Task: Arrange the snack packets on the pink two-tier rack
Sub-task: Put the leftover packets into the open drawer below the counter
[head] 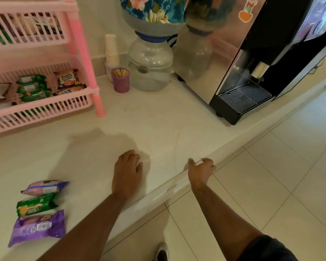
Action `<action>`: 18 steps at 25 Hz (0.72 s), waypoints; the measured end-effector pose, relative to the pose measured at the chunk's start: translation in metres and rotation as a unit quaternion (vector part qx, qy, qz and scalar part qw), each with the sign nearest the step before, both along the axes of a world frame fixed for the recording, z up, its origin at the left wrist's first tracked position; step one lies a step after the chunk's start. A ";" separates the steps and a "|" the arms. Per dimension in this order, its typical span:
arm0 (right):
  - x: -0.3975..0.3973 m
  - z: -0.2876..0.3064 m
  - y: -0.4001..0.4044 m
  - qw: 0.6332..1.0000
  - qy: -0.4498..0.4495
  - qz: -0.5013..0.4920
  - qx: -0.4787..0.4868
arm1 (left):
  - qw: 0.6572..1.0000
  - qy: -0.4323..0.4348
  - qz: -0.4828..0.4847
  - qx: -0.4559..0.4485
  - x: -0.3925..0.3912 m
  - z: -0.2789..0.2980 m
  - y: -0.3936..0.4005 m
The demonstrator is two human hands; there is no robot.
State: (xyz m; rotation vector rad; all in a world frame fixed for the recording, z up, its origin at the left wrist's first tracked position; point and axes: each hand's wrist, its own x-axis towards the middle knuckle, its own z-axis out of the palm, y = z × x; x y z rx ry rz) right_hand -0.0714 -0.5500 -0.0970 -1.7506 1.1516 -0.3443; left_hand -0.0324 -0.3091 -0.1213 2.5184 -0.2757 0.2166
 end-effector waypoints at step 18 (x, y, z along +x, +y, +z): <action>-0.019 -0.025 -0.022 0.954 -0.033 -0.026 0.298 | 0.998 -0.022 -0.002 0.066 0.001 -0.008 -0.002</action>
